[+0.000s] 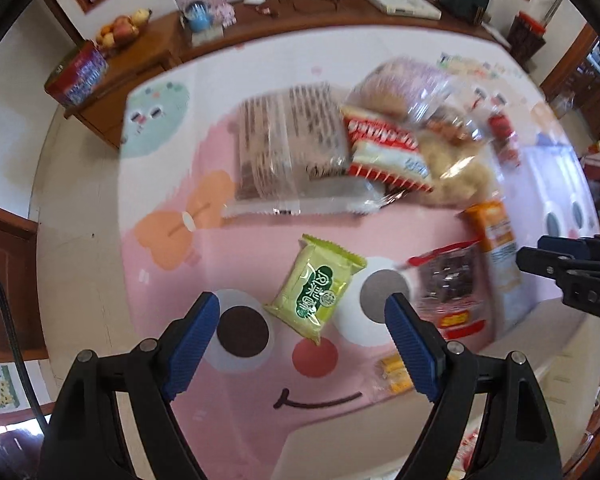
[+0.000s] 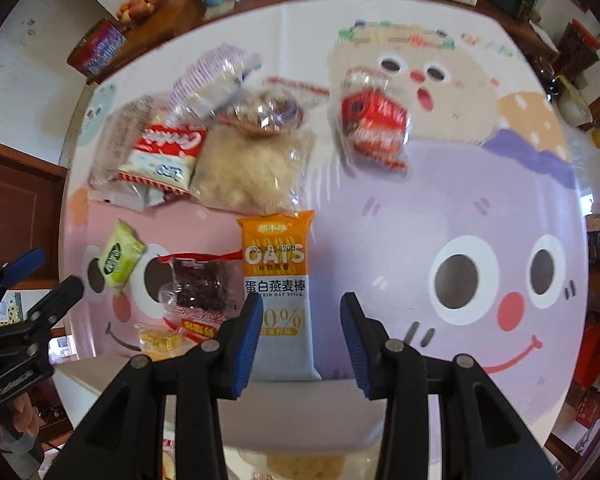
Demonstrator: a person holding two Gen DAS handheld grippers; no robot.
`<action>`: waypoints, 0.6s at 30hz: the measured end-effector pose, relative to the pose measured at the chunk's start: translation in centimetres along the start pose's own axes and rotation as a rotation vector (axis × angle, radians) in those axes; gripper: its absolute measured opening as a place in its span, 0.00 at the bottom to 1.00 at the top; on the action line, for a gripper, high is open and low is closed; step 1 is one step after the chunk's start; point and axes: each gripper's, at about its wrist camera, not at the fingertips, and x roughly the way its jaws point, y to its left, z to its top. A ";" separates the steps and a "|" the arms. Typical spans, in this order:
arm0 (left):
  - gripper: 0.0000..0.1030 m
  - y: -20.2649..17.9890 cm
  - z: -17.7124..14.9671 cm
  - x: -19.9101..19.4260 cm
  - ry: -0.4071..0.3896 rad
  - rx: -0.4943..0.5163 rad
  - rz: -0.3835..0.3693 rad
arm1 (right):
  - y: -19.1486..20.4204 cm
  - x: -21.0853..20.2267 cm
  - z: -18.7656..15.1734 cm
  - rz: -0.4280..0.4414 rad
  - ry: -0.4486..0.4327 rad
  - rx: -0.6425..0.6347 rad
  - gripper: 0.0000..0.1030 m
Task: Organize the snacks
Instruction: 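Grasp the green packet with the left tool while the right tool grasps the orange OATS bar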
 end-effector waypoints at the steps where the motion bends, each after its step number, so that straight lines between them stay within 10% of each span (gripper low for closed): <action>1: 0.82 0.1 0.1 0.7 0.014 0.000 -0.001 | 0.2 0.4 0.0 -0.001 0.008 -0.006 0.39; 18: 0.64 0.9 0.4 5.5 0.134 -0.045 -0.060 | 2.7 3.1 -0.1 -0.025 0.084 -0.054 0.40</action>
